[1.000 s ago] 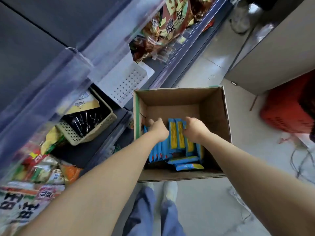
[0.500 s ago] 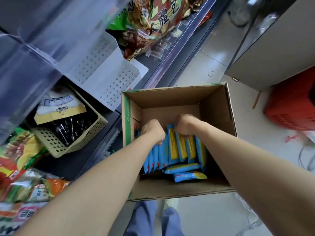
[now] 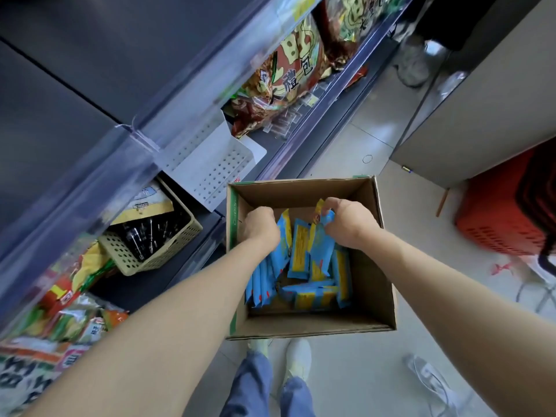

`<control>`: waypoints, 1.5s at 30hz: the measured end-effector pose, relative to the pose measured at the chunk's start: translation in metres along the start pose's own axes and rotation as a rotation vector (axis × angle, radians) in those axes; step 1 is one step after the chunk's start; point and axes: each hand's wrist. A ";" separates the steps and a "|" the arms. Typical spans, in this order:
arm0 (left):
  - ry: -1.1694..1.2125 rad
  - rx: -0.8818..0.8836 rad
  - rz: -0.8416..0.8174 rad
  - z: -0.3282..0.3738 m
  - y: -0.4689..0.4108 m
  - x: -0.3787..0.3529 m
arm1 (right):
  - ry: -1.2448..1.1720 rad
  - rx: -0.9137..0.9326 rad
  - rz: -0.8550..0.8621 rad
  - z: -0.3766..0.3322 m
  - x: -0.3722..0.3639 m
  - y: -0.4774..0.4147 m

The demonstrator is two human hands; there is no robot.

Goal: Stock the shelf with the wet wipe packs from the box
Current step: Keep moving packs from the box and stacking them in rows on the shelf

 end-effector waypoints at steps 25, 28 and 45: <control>0.430 -0.422 0.384 0.052 0.234 0.466 | -0.713 0.457 0.419 -0.230 0.352 0.206; 0.400 -0.465 0.603 0.031 0.267 0.515 | -0.809 0.573 0.413 -0.276 0.369 0.230; 0.040 -0.115 1.064 -0.206 0.271 0.716 | -0.285 1.353 0.527 -0.568 0.332 0.298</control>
Point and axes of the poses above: each hand's wrist, its own y-axis away from the middle knuckle, its own x-axis out of the back of the hand, z = x × y, and after that the axes turned 13 degrees about z, right-handed
